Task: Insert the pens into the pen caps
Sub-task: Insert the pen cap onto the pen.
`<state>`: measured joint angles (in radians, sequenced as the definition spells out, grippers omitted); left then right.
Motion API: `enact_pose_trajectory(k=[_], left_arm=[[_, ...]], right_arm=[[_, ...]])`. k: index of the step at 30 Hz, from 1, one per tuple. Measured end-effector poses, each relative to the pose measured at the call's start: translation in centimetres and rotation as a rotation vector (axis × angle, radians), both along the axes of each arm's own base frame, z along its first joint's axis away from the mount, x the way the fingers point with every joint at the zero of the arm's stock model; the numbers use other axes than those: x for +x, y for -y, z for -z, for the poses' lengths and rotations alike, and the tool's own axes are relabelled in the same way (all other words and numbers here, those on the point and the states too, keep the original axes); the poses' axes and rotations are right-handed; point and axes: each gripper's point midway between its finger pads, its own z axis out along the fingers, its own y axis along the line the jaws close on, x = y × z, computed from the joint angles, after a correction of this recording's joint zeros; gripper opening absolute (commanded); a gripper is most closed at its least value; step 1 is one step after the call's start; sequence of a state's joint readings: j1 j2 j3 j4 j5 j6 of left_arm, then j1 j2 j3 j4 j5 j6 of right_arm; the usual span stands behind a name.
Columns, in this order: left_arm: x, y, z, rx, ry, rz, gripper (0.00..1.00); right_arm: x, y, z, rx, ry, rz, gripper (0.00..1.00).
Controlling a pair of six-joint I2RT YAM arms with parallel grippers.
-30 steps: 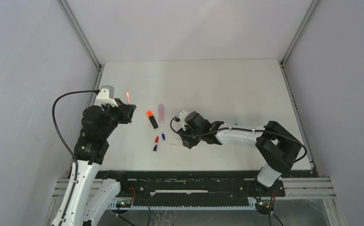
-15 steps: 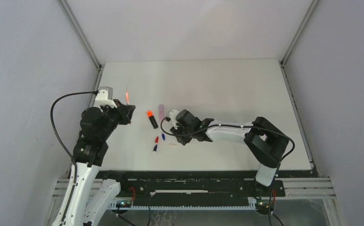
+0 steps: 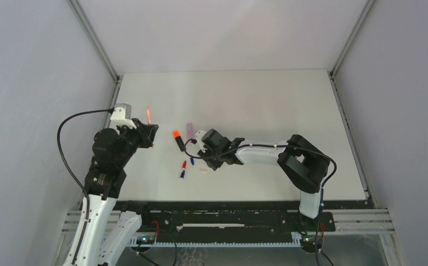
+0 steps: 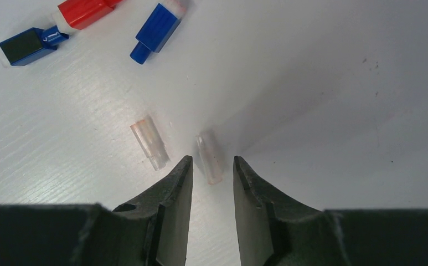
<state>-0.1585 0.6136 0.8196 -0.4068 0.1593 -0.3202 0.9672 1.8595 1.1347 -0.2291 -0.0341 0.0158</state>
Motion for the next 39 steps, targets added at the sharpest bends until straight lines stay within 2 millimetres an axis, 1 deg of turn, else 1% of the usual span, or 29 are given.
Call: enact_pose_trajectory(k=[5, 7, 11, 13, 16, 17, 25, 28, 31, 34, 36, 39], left_arm=[[-0.2, 0.0, -0.3, -0.002, 0.01, 0.0, 0.0], [-0.2, 0.0, -0.3, -0.002, 0.012, 0.0, 0.0], [-0.3, 0.0, -0.3, -0.002, 0.014, 0.0, 0.0], [-0.3, 0.0, -0.3, -0.002, 0.014, 0.001, 0.0], [-0.3, 0.0, -0.3, -0.003, 0.016, 0.001, 0.0], [-0.3, 0.0, -0.3, -0.003, 0.016, 0.001, 0.0], [-0.4, 0.1, -0.3, -0.005, 0.016, 0.007, 0.0], [-0.4, 0.4, -0.3, -0.018, 0.014, 0.024, 0.0], [-0.5, 1.2, 0.0, -0.052, 0.015, 0.059, 0.0], [-0.5, 2.5, 0.9, -0.116, 0.008, 0.106, 0.0], [-0.7, 4.0, 1.9, -0.161, -0.005, 0.155, 0.0], [-1.6, 7.3, 3.4, -0.196, -0.021, 0.272, 0.0]], right_arm=[[-0.2, -0.2, 0.4, -0.015, -0.003, -0.007, 0.26], [-0.1, -0.4, 0.5, -0.019, -0.003, -0.007, 0.23], [0.2, -0.5, 0.7, -0.027, -0.001, -0.003, 0.21], [0.2, -0.5, 0.8, -0.032, 0.0, -0.001, 0.18], [0.3, -0.5, 0.8, -0.038, 0.003, 0.003, 0.02], [0.4, -0.5, 0.8, -0.039, 0.005, 0.003, 0.0], [0.5, -0.4, 0.8, -0.04, 0.006, 0.025, 0.0], [0.6, -0.3, 0.5, -0.034, 0.001, 0.051, 0.0], [0.3, 0.2, -0.5, -0.011, -0.002, 0.08, 0.0], [-0.3, 1.1, -2.5, 0.036, 0.001, 0.113, 0.0], [-0.7, 1.6, -4.3, 0.08, 0.008, 0.134, 0.0], [-1.4, 2.6, -7.2, 0.167, 0.019, 0.177, 0.0]])
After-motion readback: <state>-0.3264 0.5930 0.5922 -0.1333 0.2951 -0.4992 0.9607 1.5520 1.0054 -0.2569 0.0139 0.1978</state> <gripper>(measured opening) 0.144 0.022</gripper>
